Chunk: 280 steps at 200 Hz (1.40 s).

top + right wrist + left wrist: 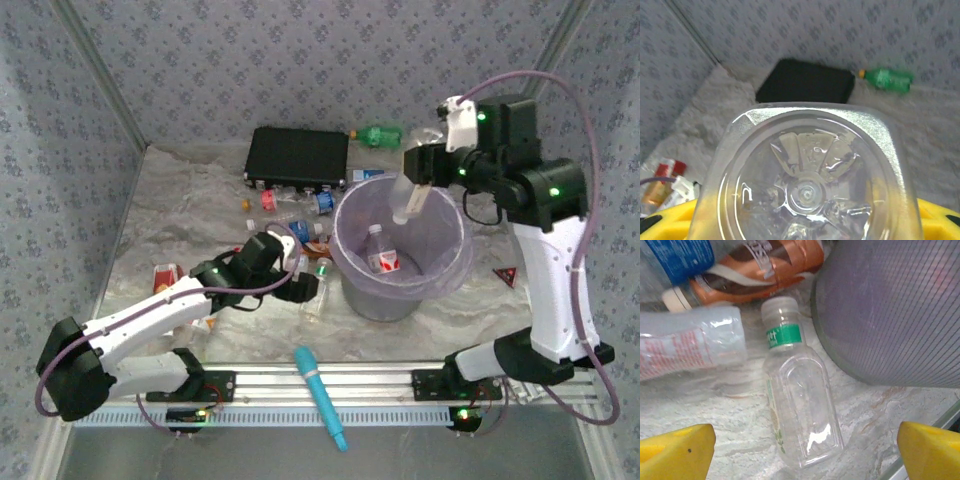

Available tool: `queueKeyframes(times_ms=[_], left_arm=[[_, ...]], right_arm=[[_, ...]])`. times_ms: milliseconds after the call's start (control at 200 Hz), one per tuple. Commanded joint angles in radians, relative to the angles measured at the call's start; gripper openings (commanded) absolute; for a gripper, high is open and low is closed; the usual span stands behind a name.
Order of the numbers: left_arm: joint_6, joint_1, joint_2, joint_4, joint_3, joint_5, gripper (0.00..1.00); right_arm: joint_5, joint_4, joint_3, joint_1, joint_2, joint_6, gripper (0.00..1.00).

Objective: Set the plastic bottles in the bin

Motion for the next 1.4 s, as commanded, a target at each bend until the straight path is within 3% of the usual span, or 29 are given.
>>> queueKeyframes(times_ms=[0, 455, 790, 1089, 1214, 1394], left_arm=[[-0.06, -0.024, 0.024, 0.043, -0.021, -0.022, 0.93], [-0.111, -0.074, 0.114, 0.117, -0.053, -0.042, 0.93], [-0.121, -0.089, 0.139, 0.13, -0.064, -0.049, 0.93], [-0.125, -0.103, 0.165, 0.154, -0.076, -0.055, 0.91], [-0.127, -0.104, 0.176, 0.166, -0.08, -0.056, 0.89], [-0.121, -0.104, 0.195, 0.173, -0.079, -0.057, 0.87]], right_arm=[[0.04, -0.066, -0.087, 0.023, 0.02, -0.022, 0.43], [0.014, 0.069, -0.503, 0.17, 0.023, 0.049, 0.42], [0.072, 0.183, -0.705, 0.193, 0.041, 0.092, 0.42], [0.034, 0.359, -0.868, 0.193, 0.052, 0.124, 0.44], [0.038, 0.392, -0.911, 0.188, 0.055, 0.138, 0.48], [0.037, 0.4, -0.923, 0.183, 0.051, 0.144, 0.63]])
